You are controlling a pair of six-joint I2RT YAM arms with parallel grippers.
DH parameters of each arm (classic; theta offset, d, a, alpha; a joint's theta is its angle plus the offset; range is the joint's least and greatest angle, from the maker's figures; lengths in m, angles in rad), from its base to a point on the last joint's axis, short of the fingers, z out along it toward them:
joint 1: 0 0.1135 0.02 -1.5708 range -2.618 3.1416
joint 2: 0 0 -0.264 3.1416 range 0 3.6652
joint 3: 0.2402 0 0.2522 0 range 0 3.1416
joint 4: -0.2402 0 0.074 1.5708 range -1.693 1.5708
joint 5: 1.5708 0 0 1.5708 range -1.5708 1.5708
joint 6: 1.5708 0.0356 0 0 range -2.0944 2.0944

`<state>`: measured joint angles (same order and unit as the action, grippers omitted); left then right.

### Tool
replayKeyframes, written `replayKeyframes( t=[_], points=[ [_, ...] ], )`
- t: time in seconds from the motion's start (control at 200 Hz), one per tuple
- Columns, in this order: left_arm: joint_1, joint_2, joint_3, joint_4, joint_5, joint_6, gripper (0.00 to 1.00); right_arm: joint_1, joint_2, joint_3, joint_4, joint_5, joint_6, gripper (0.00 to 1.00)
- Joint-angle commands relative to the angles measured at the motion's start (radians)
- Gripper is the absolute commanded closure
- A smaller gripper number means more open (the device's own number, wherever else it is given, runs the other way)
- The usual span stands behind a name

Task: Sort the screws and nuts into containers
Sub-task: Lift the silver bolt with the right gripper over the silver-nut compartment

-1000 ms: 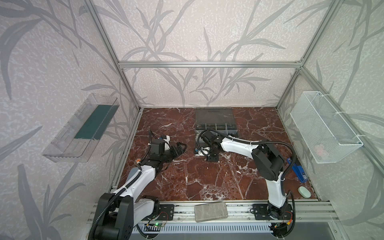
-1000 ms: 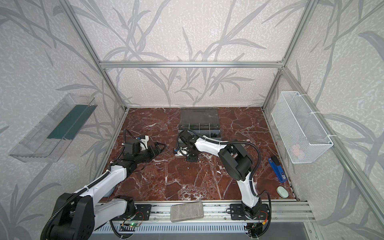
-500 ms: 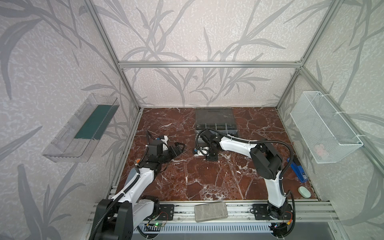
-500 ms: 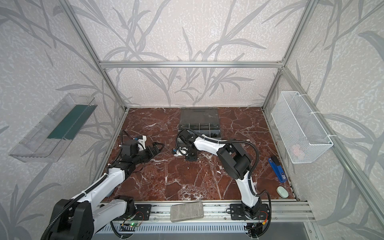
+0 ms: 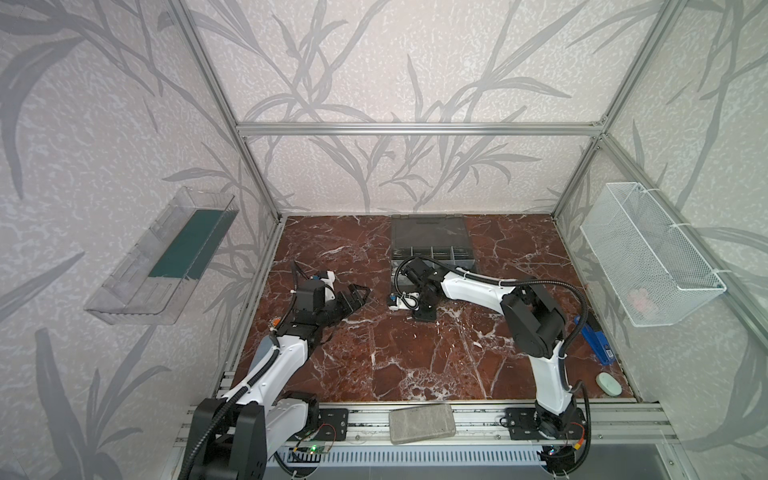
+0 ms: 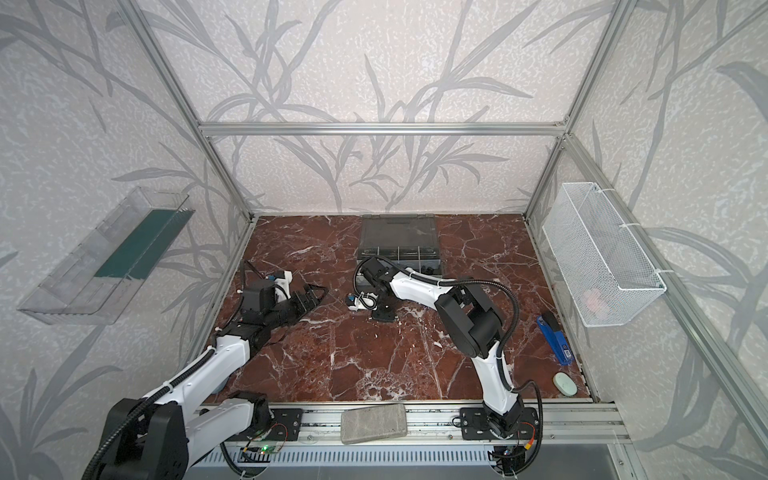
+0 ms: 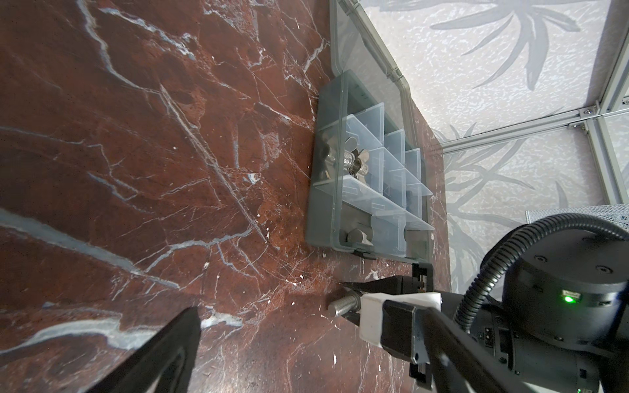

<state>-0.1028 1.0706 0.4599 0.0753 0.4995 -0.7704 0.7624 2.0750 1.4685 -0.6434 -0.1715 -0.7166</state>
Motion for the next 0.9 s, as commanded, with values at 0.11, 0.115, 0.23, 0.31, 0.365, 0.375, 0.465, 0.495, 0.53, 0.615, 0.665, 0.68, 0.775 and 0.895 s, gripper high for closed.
replayKeyframes(
  t=[0.11, 0.115, 0.23, 0.31, 0.365, 0.375, 0.465, 0.495, 0.53, 0.615, 0.665, 0.68, 0.775, 0.895],
  points=[
    [0.009, -0.027, -0.012, -0.002, -0.003, -0.007, 0.01, -0.029, -0.071, -0.088, -0.015, -0.114, 0.065, 1.0],
    [0.009, -0.027, -0.012, -0.003, -0.003, -0.006, 0.01, -0.03, -0.075, -0.089, -0.014, -0.115, 0.066, 1.0],
    [0.011, -0.031, -0.012, -0.006, -0.003, -0.007, 0.01, -0.045, -0.125, -0.102, 0.002, -0.158, 0.086, 1.0],
    [0.012, -0.03, -0.012, -0.005, -0.003, -0.009, 0.01, -0.06, -0.164, -0.103, 0.014, -0.2, 0.1, 1.0],
    [0.012, -0.031, -0.012, -0.006, -0.002, -0.009, 0.01, -0.072, -0.194, -0.104, 0.026, -0.247, 0.111, 1.0],
    [0.012, -0.032, -0.012, -0.006, -0.002, -0.01, 0.01, -0.075, -0.2, -0.103, 0.029, -0.254, 0.114, 1.0],
    [0.014, -0.034, -0.012, -0.006, -0.001, -0.01, 0.01, -0.098, -0.252, -0.106, 0.064, -0.309, 0.139, 1.0],
    [0.013, -0.033, -0.011, -0.006, -0.001, -0.009, 0.01, -0.104, -0.267, -0.104, 0.076, -0.314, 0.149, 1.0],
    [0.013, -0.034, -0.012, -0.006, -0.002, -0.009, 0.01, -0.113, -0.282, -0.1, 0.092, -0.313, 0.162, 1.0],
    [0.014, -0.032, -0.011, -0.005, 0.002, -0.008, 0.01, -0.138, -0.304, -0.087, 0.126, -0.299, 0.19, 1.0],
    [0.015, -0.031, -0.011, -0.003, 0.002, -0.008, 0.01, -0.15, -0.311, -0.083, 0.151, -0.283, 0.204, 1.0],
    [0.015, -0.029, -0.012, -0.002, 0.002, -0.008, 0.01, -0.154, -0.311, -0.083, 0.161, -0.276, 0.209, 1.0],
    [0.015, -0.028, -0.012, -0.002, 0.004, -0.006, 0.01, -0.175, -0.3, -0.082, 0.212, -0.245, 0.232, 1.0],
    [0.015, -0.029, -0.012, -0.003, 0.005, -0.003, 0.01, -0.191, -0.265, -0.063, 0.239, -0.214, 0.257, 1.0]
  ],
)
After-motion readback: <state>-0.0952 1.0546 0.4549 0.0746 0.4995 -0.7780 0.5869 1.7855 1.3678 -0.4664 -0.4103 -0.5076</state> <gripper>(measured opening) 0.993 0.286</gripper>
